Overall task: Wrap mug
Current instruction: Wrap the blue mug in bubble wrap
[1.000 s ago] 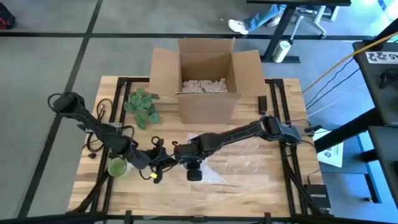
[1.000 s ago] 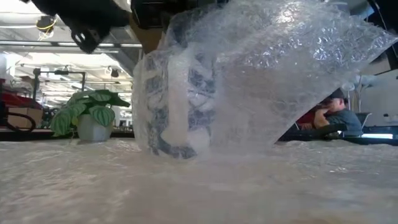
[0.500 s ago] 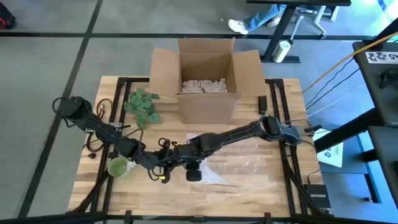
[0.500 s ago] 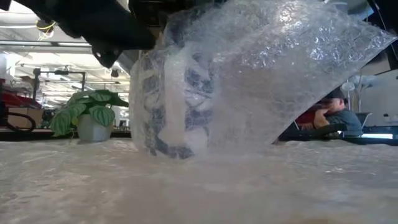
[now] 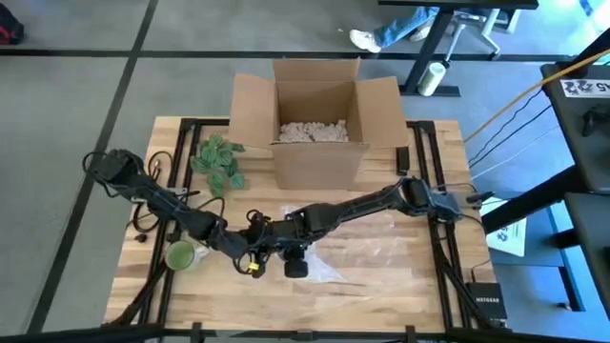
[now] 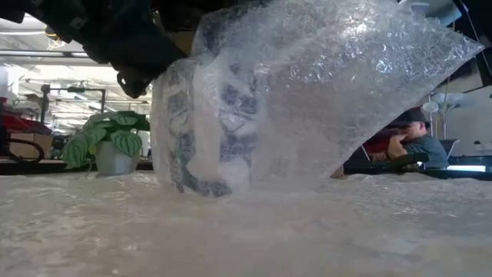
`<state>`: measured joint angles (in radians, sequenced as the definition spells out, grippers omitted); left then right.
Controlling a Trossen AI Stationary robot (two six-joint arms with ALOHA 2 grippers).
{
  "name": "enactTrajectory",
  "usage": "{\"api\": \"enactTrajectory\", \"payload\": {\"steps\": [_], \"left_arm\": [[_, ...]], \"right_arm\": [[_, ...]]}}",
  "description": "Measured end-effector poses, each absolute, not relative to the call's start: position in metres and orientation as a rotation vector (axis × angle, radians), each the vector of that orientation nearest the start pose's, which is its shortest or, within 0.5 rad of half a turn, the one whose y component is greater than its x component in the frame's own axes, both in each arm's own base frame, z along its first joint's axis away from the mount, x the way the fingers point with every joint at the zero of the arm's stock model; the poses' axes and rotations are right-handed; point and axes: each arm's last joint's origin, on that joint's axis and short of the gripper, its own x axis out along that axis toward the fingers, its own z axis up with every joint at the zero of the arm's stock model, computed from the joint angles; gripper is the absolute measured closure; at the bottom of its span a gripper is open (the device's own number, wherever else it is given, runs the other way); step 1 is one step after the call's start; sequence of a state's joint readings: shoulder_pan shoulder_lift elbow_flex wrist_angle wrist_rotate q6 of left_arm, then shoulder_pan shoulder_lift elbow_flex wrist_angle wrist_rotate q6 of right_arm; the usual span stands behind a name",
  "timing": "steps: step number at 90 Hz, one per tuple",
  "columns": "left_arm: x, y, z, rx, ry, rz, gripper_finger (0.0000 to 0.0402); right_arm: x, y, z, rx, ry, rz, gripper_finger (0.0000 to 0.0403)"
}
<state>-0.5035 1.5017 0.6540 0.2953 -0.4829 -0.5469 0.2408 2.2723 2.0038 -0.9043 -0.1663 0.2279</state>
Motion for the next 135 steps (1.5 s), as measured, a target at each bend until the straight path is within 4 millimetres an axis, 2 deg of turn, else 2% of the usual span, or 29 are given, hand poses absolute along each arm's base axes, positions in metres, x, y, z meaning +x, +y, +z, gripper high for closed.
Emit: {"api": "enactTrajectory", "payload": {"steps": [18, 40, 56, 67, 75, 89, 108, 124, 135], "left_arm": [[0.258, -0.126, 0.172, -0.283, 0.492, 0.122, 0.0389], [0.258, -0.126, 0.171, -0.286, 0.495, 0.120, 0.0389], [0.258, -0.126, 0.171, -0.285, 0.496, 0.120, 0.0389], [0.258, -0.126, 0.171, -0.285, 0.497, 0.119, 0.0389], [0.258, -0.126, 0.171, -0.283, 0.500, 0.120, 0.0389], [0.258, -0.126, 0.170, -0.280, 0.500, 0.119, 0.0389], [0.258, -0.126, 0.170, -0.278, 0.500, 0.118, 0.0389], [0.258, -0.126, 0.170, -0.283, 0.500, 0.120, 0.0389], [0.258, -0.126, 0.170, -0.288, 0.500, 0.121, 0.0389]], "right_arm": [[0.465, 0.119, 0.232, 0.151, 1.199, 0.221, 0.0324], [0.458, 0.114, 0.269, 0.081, 1.198, 0.121, 0.0324], [0.441, 0.111, 0.295, 0.046, 1.276, -0.013, 0.0324], [0.422, 0.116, 0.299, 0.007, 1.372, -0.126, 0.0324], [0.408, 0.126, 0.306, 0.011, 1.412, -0.158, 0.0324], [0.398, 0.157, 0.315, 0.007, 1.353, -0.065, 0.0324], [0.380, 0.192, 0.316, 0.073, 1.404, 0.032, 0.0324], [0.365, 0.213, 0.315, 0.121, 1.446, -0.011, 0.0324], [0.355, 0.229, 0.311, 0.091, 1.448, -0.017, 0.0324]]}}
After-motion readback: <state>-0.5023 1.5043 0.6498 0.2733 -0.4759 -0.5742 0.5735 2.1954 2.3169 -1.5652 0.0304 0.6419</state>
